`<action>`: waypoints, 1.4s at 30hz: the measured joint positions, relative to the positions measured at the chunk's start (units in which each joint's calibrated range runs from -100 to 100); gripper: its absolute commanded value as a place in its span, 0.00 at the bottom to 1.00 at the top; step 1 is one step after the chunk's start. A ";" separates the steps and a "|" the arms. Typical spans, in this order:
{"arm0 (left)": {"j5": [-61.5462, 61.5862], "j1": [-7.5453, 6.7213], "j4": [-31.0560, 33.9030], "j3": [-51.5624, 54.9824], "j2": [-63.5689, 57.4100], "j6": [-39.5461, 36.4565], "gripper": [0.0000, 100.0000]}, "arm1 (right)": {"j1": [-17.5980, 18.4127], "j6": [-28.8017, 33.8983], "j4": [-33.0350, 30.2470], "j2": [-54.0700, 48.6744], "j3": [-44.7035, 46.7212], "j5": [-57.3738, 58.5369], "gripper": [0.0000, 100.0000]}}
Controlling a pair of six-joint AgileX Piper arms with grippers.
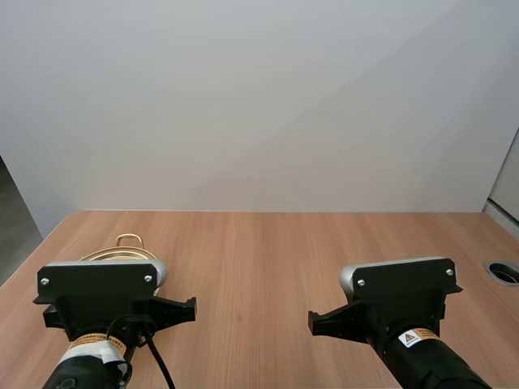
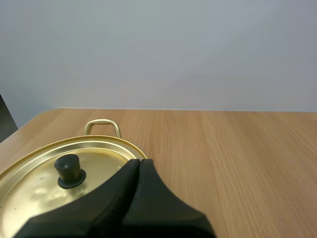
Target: Open the pot, put the car inside, and close it
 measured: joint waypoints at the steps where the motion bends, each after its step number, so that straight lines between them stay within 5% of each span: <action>1: 0.00 0.00 0.00 0.00 0.00 0.00 0.00 | 0.00 0.33 -0.51 0.00 0.00 0.00 0.00; 12: -0.60 0.00 0.14 0.00 0.00 0.00 0.00 | 0.00 3.62 -8.43 0.00 0.00 -1.84 0.00; 23: -0.60 0.00 0.14 0.00 0.00 0.00 0.00 | 0.00 19.66 -24.13 0.00 0.00 -3.99 0.00; 33: -0.60 0.00 0.14 0.00 0.00 0.00 0.00 | 0.00 27.82 -28.15 0.00 0.00 -4.15 0.00; 42: -0.60 0.00 0.14 0.00 0.00 0.00 0.00 | 0.00 28.41 -28.15 0.00 0.00 -4.15 0.00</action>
